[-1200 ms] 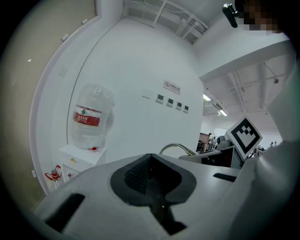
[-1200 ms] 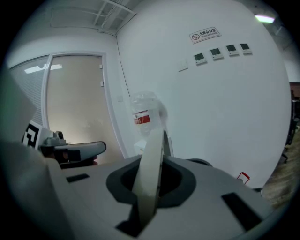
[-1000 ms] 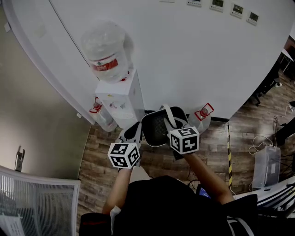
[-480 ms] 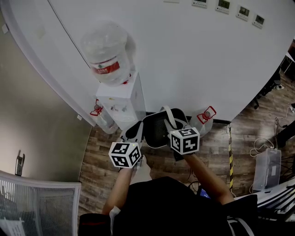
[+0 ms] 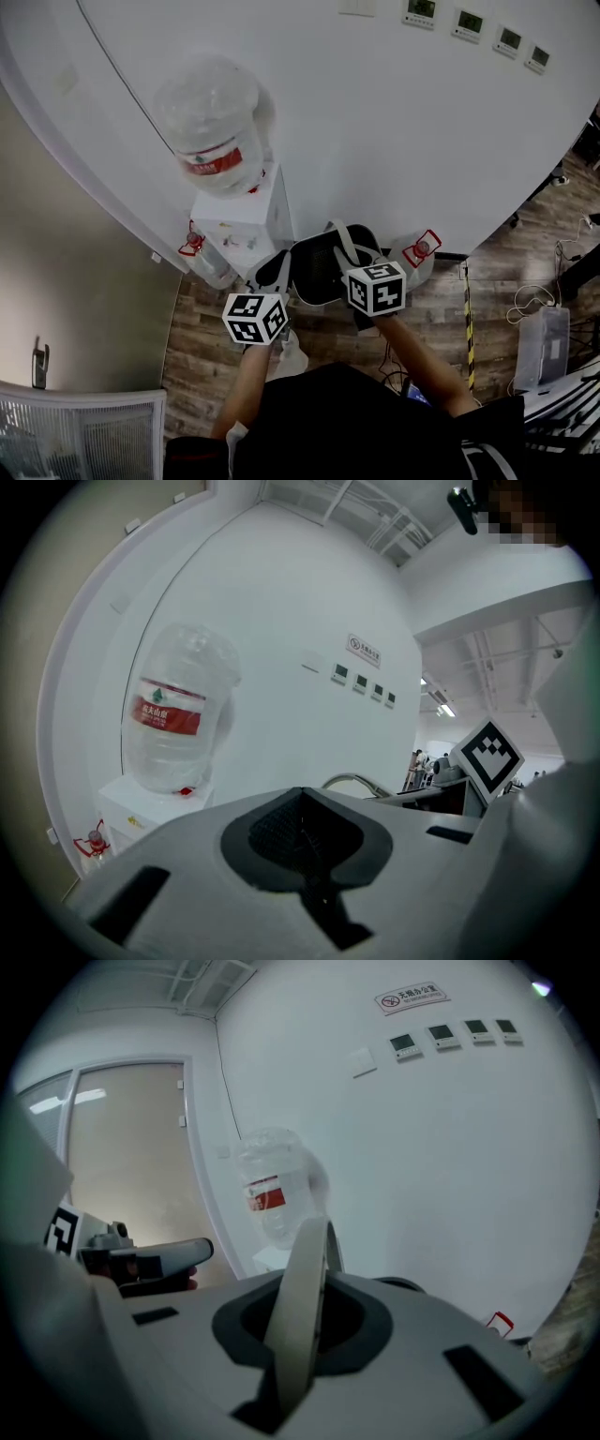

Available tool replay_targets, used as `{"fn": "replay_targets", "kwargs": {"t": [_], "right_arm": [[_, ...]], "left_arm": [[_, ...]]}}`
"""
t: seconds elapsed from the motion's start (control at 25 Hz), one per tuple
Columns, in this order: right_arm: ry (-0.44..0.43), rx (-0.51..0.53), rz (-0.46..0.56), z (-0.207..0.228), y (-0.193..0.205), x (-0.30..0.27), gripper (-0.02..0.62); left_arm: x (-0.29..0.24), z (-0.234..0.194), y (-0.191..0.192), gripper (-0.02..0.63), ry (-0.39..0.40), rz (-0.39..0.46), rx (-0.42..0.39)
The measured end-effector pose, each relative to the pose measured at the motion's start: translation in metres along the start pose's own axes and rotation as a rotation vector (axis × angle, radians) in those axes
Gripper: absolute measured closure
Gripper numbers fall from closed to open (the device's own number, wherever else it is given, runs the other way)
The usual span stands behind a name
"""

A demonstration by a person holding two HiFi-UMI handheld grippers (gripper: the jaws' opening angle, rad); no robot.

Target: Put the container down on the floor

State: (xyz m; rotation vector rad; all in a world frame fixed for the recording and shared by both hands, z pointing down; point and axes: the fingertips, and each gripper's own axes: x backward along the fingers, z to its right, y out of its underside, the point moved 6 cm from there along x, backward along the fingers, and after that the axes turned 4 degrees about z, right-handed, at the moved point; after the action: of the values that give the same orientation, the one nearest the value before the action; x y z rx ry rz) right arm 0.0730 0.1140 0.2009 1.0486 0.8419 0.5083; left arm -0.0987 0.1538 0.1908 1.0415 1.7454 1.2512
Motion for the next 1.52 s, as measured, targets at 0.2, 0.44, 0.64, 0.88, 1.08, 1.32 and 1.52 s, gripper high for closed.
{"fn": "replay_targets", "kwargs": {"t": [0.2,0.44,0.64,0.88,1.08,1.32,1.52], "right_arm": [[0.024,-0.009,-0.004,0.006,-0.018,-0.034,0.561],[0.063,-0.038,-0.005,0.012,-0.038,-0.073,0.561],[0.104,-0.054,-0.002,0.014,-0.051,-0.104,0.561],[0.155,-0.078,0.002,0.017,-0.060,-0.130,0.561],[0.194,-0.086,-0.001,0.017,-0.062,-0.146,0.561],[0.231,-0.094,-0.008,0.015,-0.061,-0.154,0.561],[0.263,-0.103,-0.011,0.015,-0.058,-0.158,0.561]], "left_arm": [[-0.029,-0.030,-0.014,0.589,0.018,-0.015,0.006],[-0.058,-0.065,-0.030,0.589,0.047,-0.036,0.009],[-0.078,-0.097,-0.042,0.589,0.075,-0.053,0.011],[-0.099,-0.125,-0.048,0.589,0.116,-0.075,0.014],[-0.109,-0.141,-0.048,0.589,0.149,-0.087,0.021],[-0.116,-0.152,-0.045,0.589,0.201,-0.122,0.017],[-0.120,-0.156,-0.045,0.589,0.248,-0.141,-0.005]]}}
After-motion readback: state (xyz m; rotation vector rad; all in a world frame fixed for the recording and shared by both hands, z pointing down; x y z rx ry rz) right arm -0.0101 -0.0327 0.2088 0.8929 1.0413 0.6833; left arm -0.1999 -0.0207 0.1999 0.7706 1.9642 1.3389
